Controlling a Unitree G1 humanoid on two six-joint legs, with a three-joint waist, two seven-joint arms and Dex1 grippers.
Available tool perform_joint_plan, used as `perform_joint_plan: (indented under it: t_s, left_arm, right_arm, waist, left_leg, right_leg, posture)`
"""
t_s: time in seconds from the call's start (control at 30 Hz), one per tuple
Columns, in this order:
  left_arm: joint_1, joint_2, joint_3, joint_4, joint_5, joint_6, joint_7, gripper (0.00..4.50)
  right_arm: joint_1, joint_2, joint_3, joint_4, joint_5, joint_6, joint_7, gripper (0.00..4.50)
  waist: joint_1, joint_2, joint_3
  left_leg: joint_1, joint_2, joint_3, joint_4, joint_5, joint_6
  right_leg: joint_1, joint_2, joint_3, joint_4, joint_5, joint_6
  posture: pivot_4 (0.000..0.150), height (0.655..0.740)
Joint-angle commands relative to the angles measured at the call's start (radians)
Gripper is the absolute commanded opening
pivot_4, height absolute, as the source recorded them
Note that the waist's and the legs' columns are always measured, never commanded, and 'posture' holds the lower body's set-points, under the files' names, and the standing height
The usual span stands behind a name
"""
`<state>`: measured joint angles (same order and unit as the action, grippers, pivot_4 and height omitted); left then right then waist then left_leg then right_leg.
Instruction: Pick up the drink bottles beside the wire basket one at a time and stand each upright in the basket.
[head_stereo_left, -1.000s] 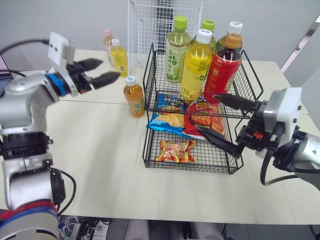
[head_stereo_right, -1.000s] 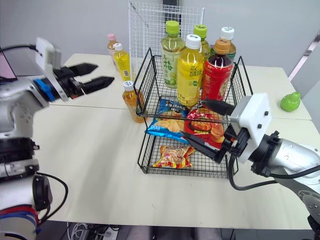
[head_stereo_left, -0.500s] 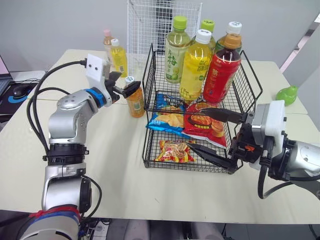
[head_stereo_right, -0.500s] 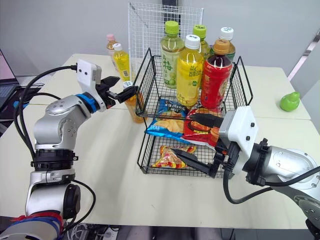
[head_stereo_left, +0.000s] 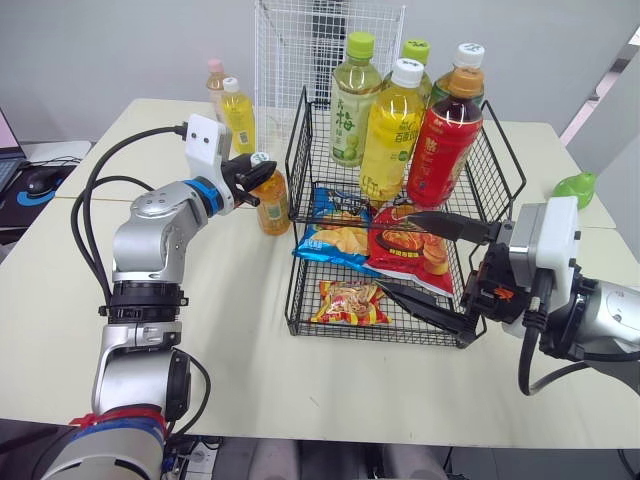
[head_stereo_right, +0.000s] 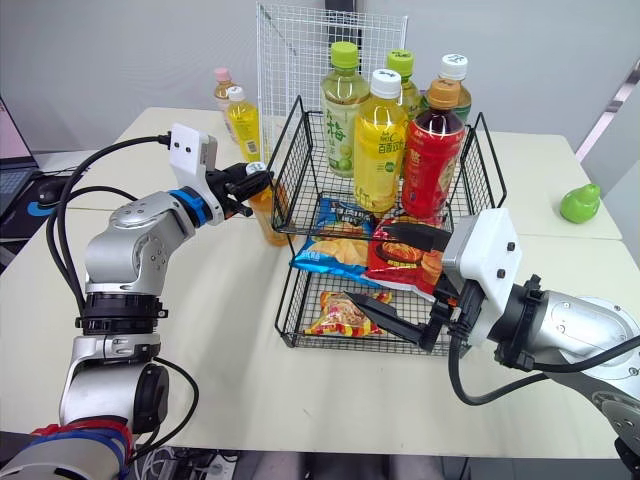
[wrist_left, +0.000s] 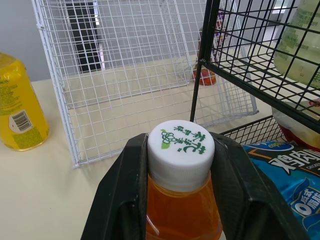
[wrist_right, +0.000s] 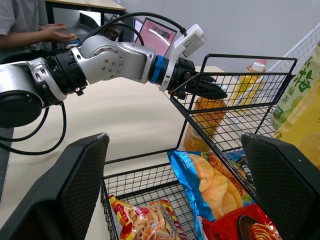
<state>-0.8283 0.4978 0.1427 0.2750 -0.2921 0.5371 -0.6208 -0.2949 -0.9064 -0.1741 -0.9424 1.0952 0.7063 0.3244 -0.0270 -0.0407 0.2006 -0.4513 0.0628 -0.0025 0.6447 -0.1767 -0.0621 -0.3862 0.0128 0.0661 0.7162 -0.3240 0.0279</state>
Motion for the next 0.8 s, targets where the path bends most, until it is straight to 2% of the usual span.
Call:
perform_joint_plan:
  t_s: [0.03, 0.27, 0.43, 0.63, 0.8]
  left_arm:
    - [0.0, 0.001, 0.003, -0.078, -0.017, -0.001, 0.001, 1.35]
    - [-0.004, 0.076, 0.016, -0.15, -0.05, 0.053, -0.081, 1.35]
    - [-0.103, 0.226, 0.058, -0.1, -0.128, 0.114, -0.254, 1.35]
    - [-0.345, 0.369, 0.042, 0.076, -0.175, 0.155, -0.439, 1.35]
    - [-0.626, 0.417, -0.002, 0.252, -0.18, 0.215, -0.592, 1.35]
  right_arm:
    - [-0.003, -0.013, -0.039, -0.032, -0.005, -0.018, -0.016, 4.5]
    - [-0.002, -0.024, -0.058, -0.042, -0.056, -0.019, -0.043, 4.5]
    - [-0.007, -0.004, -0.086, -0.028, -0.069, -0.036, -0.065, 4.5]
    - [-0.033, -0.014, -0.081, -0.016, -0.091, -0.041, -0.048, 4.5]
    - [-0.022, -0.01, -0.05, -0.02, -0.089, -0.026, -0.034, 4.5]
  waist:
    - [0.0, 0.0, 0.0]
    - [-0.001, 0.0, 0.0]
    - [-0.003, 0.0, 0.0]
    - [-0.001, 0.0, 0.0]
    - [0.0, -0.001, 0.001]
  left_leg:
    - [0.0, 0.0, 0.0, 0.0, 0.0, 0.0]
    - [0.0, 0.0, 0.0, 0.0, 0.0, 0.0]
    - [-0.001, 0.001, 0.0, -0.001, 0.0, 0.0]
    - [-0.001, 0.0, 0.0, -0.001, 0.0, 0.0]
    - [-0.001, 0.0, 0.0, -0.001, 0.0, 0.0]
  right_leg:
    - [0.0, 0.0, 0.0, 0.0, 0.0, 0.0]
    - [0.0, 0.0, 0.0, 0.0, 0.0, 0.0]
    - [-0.001, 0.001, 0.0, 0.0, 0.0, 0.0]
    - [-0.002, 0.001, -0.001, -0.001, 0.0, 0.0]
    - [-0.002, 0.001, -0.001, -0.001, 0.0, 0.0]
  posture:
    - [0.15, 0.736]
    - [0.15, 0.736]
    - [0.15, 0.736]
    - [0.15, 0.736]
    - [0.15, 0.736]
